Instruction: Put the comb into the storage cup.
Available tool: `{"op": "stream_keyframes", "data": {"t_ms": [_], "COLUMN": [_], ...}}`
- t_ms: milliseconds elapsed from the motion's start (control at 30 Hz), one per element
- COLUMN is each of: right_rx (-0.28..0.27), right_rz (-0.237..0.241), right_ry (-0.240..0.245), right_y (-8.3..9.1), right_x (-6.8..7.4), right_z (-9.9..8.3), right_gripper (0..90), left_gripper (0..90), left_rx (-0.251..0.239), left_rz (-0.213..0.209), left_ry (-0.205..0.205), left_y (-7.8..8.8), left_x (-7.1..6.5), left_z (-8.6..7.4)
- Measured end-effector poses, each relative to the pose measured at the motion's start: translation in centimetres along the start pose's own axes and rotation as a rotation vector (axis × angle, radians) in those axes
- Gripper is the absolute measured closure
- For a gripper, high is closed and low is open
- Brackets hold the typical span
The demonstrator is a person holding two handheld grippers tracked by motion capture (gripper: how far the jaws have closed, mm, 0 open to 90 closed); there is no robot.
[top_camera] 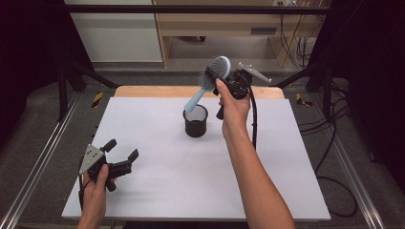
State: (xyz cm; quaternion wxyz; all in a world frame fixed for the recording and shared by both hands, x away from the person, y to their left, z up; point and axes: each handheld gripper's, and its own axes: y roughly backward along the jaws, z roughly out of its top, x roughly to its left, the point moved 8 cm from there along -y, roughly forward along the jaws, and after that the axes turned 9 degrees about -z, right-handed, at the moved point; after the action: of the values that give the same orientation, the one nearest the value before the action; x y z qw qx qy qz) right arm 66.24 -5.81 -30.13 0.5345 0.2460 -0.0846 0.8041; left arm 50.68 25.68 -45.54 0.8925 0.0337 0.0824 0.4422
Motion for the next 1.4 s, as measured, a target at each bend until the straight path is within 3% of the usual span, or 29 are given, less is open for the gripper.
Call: {"op": "stream_keyframes", "data": {"t_ms": [900,1400], "right_rx": [0.004,0.036], "right_rz": [-0.032,-0.062], "right_ry": [0.024,0.086], "right_y": [-0.4,-1.4], "right_x": [-0.9,-1.4], "right_z": [-0.1,-1.3], "right_gripper": [50.5,50.5], "left_gripper": [3.1,3.2], "left_rx": [-0.001,-0.001], "left_rz": [-0.005,-0.01], "left_ry": [-0.007,-0.01], "left_y": [0.0,-0.1], "left_x": [0.0,-0.1], "left_z": [0.0,0.0]}}
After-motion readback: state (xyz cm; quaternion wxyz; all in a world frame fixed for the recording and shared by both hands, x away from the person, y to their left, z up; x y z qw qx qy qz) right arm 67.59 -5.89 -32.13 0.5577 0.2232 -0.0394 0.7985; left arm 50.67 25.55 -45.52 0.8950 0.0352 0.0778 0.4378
